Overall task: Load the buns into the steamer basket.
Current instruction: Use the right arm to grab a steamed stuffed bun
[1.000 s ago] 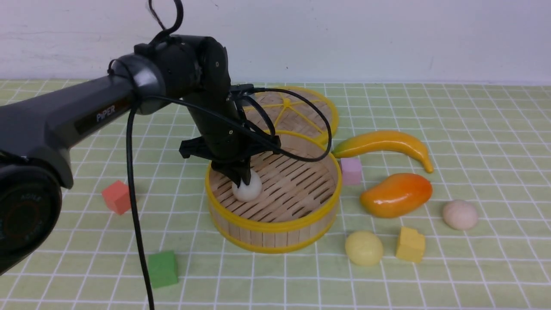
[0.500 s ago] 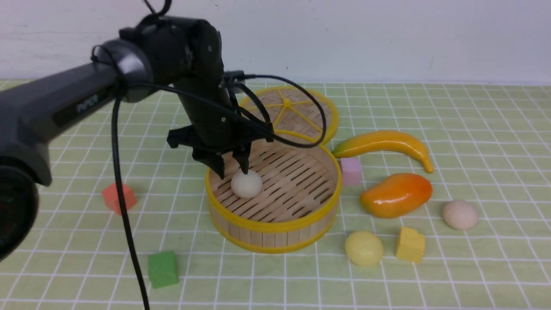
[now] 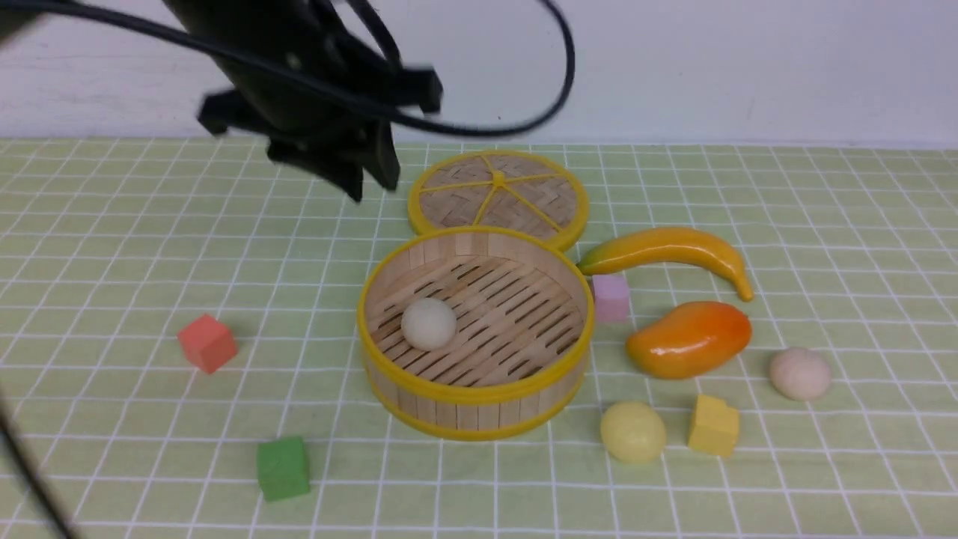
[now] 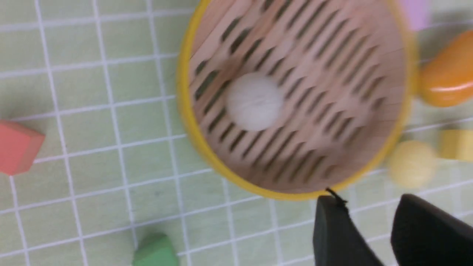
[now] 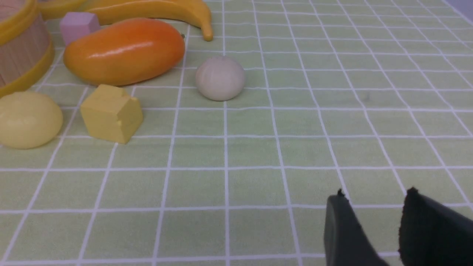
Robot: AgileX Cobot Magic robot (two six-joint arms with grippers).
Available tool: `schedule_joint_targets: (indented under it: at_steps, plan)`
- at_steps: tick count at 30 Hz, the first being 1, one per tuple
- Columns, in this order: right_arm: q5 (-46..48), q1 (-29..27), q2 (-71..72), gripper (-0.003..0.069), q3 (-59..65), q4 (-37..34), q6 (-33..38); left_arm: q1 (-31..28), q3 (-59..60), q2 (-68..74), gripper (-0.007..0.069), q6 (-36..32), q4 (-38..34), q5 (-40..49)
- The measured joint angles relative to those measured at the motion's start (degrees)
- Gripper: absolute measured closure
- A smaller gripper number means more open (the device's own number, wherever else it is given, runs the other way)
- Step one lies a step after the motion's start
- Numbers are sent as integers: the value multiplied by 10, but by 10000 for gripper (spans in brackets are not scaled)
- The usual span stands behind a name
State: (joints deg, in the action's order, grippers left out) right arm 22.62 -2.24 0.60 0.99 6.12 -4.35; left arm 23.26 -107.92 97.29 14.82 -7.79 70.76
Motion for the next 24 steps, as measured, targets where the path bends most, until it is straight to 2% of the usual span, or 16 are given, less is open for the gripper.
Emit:
schedule_joint_targets:
  at_steps: [6, 12, 17, 24]
  plan:
    - [0, 0, 0, 420, 0, 0, 0, 0, 30, -138, 540, -13, 1, 1]
    - [0, 0, 0, 420, 0, 0, 0, 0, 158, -254, 606, -15, 34, 1]
    - [0, 0, 0, 420, 0, 0, 0, 0, 288, -356, 638, -15, 65, 1]
    - [0, 0, 0, 420, 0, 0, 0, 0, 434, -501, 638, -15, 51, 1]
